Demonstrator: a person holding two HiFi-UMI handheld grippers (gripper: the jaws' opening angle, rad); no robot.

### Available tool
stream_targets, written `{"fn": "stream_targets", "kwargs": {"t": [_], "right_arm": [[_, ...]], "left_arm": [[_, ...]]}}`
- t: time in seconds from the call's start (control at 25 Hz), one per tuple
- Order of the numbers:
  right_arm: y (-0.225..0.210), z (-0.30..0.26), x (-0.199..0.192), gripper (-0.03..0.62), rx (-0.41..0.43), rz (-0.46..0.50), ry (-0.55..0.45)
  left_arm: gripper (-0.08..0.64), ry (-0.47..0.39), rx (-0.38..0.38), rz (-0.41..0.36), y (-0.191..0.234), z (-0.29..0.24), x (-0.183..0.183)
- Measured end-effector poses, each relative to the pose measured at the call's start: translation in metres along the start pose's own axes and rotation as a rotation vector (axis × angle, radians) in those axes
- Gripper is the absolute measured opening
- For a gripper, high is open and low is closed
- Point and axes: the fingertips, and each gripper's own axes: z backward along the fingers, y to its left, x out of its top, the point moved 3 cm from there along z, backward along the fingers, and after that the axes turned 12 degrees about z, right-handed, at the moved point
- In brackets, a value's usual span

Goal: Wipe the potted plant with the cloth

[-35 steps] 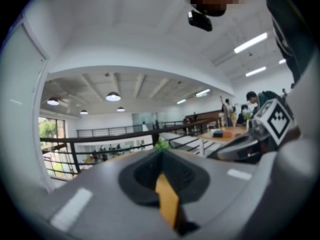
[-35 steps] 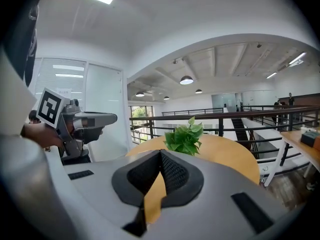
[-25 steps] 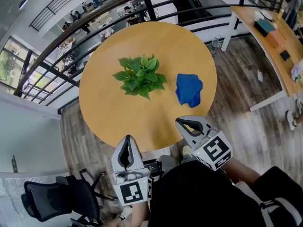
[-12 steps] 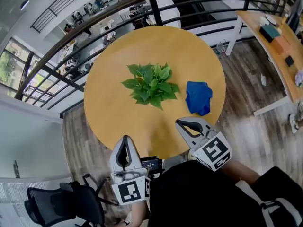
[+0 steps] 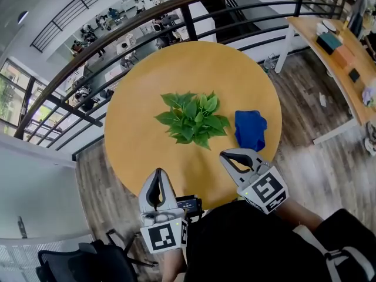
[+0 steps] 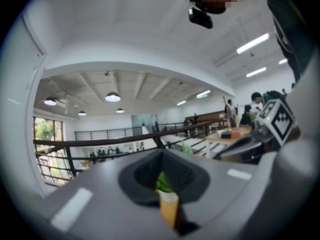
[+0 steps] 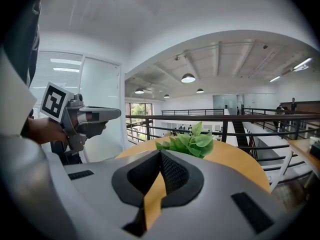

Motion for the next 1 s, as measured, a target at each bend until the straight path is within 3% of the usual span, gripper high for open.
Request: {"fn": "stream_targets", "kwargs": {"t": [0.56,0.84,1.0], "right_arm": [[0.016,-0.035,0.001,0.009,-0.052,0.01,0.052],[0.021,-0.049,0.002,0.009,-0.116,0.009,0.075],[0.021,-0.05,0.004,0.009,-0.14,0.017,0.086]], "left_arm": [[0.0,0.024,-0.082,0.034,0.043,-0.018,-0.024],[0.0,0.047,-0.179,0.044,0.061,-0.033,-0.045],[0.001,0.086,-0.234,0.003,0.066,-0.049,-0.066]]}}
